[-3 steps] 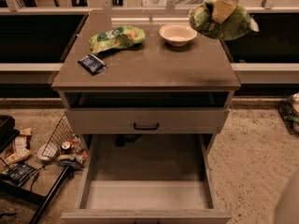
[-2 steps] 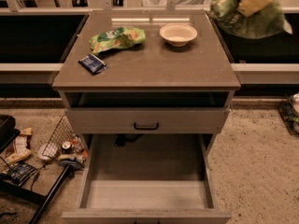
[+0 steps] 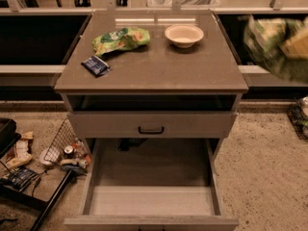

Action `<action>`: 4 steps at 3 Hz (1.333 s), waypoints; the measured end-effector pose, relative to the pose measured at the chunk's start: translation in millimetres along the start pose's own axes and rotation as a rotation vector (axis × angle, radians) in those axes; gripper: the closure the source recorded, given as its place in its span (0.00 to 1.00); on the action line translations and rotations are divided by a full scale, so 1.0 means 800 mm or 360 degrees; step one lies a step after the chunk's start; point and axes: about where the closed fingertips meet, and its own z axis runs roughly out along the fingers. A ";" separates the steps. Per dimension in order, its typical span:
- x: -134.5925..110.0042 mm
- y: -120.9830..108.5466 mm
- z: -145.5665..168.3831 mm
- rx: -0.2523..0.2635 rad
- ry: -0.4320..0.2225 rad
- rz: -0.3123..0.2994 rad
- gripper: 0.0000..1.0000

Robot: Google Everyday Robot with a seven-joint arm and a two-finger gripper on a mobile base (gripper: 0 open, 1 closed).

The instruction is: Place green jalapeno chip bag into middle drawer

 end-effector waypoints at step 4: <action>0.260 0.110 0.225 -0.0604 0.0173 -0.0047 1.00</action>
Offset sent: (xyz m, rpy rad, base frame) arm -0.0431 -0.0628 -0.3306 0.0484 0.3916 0.1823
